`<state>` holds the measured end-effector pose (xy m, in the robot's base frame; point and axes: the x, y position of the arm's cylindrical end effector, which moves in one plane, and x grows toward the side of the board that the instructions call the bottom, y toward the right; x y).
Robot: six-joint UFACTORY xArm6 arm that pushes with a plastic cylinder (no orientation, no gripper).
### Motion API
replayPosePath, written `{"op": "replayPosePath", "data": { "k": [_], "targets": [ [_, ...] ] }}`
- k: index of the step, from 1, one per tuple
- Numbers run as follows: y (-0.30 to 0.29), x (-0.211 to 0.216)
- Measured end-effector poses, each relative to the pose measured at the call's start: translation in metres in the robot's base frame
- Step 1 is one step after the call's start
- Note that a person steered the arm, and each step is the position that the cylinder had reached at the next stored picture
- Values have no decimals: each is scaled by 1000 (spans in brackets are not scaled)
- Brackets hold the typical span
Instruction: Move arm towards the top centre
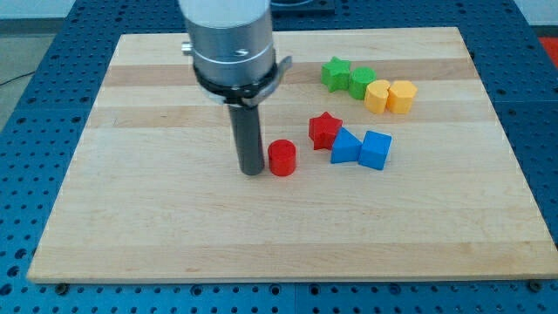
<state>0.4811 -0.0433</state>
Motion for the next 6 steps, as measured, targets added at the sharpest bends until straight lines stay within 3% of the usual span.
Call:
{"op": "replayPosePath", "data": {
  "k": [2,3,4,5,6],
  "targets": [
    [53,-1],
    [51,-2],
    [-2,-23],
    [-63,-94],
    [-62,-194]
  ]
}}
